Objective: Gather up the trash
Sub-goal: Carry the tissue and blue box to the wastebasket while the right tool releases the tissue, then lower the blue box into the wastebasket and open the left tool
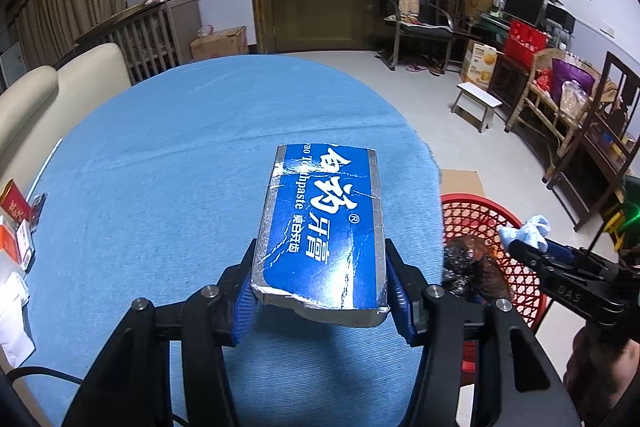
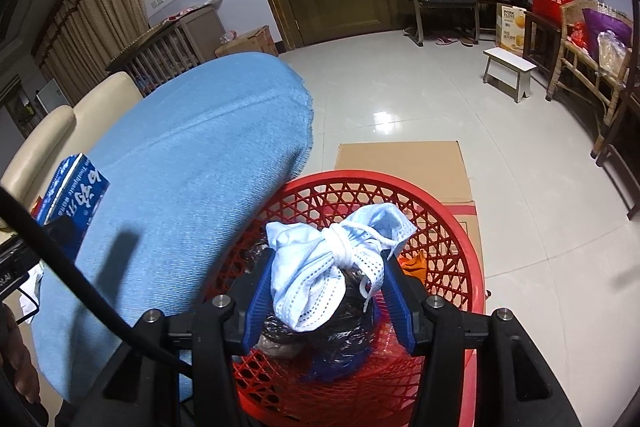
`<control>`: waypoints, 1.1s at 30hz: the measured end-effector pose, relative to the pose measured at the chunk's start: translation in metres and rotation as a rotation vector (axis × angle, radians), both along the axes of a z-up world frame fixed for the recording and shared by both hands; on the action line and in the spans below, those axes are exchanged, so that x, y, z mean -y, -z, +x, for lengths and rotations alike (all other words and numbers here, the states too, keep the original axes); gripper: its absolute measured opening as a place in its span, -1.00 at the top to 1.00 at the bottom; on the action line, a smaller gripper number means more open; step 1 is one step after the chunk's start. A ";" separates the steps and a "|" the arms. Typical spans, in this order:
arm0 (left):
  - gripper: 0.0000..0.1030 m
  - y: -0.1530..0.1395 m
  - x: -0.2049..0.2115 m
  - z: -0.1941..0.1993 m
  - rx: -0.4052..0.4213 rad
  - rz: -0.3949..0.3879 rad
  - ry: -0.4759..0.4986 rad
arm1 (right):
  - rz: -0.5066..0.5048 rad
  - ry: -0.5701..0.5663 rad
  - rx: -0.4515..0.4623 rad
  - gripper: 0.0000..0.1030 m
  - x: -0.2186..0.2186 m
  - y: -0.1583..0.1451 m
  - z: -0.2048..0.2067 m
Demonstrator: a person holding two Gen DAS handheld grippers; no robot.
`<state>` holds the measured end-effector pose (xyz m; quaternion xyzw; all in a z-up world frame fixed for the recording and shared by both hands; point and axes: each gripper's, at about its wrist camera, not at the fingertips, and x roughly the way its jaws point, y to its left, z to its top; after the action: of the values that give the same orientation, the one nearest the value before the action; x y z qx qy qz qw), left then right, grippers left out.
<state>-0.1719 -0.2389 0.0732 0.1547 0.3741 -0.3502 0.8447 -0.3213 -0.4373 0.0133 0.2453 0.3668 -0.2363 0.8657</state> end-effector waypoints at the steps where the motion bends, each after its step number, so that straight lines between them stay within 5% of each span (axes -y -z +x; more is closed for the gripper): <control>1: -0.11 -0.001 0.002 -0.001 0.000 -0.001 0.006 | 0.003 0.002 -0.002 -0.07 0.002 0.001 0.000; 8: -0.11 -0.004 0.019 -0.013 -0.005 -0.011 0.056 | 0.018 0.007 -0.024 -0.09 0.005 0.005 -0.007; 15: -0.11 0.002 0.039 -0.026 -0.015 0.009 0.110 | 0.032 -0.051 -0.147 -0.51 0.004 0.023 -0.003; 24: -0.11 0.006 0.063 -0.042 -0.023 0.029 0.168 | 0.079 0.155 0.014 -0.56 0.044 0.001 -0.045; 33: -0.11 0.013 0.086 -0.056 -0.045 0.054 0.225 | 0.084 0.229 0.056 -0.57 0.067 -0.008 -0.067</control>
<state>-0.2278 -0.3246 0.0598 0.2106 0.3826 -0.4360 0.7869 -0.3887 -0.5042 0.0215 0.3282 0.3218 -0.3111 0.8318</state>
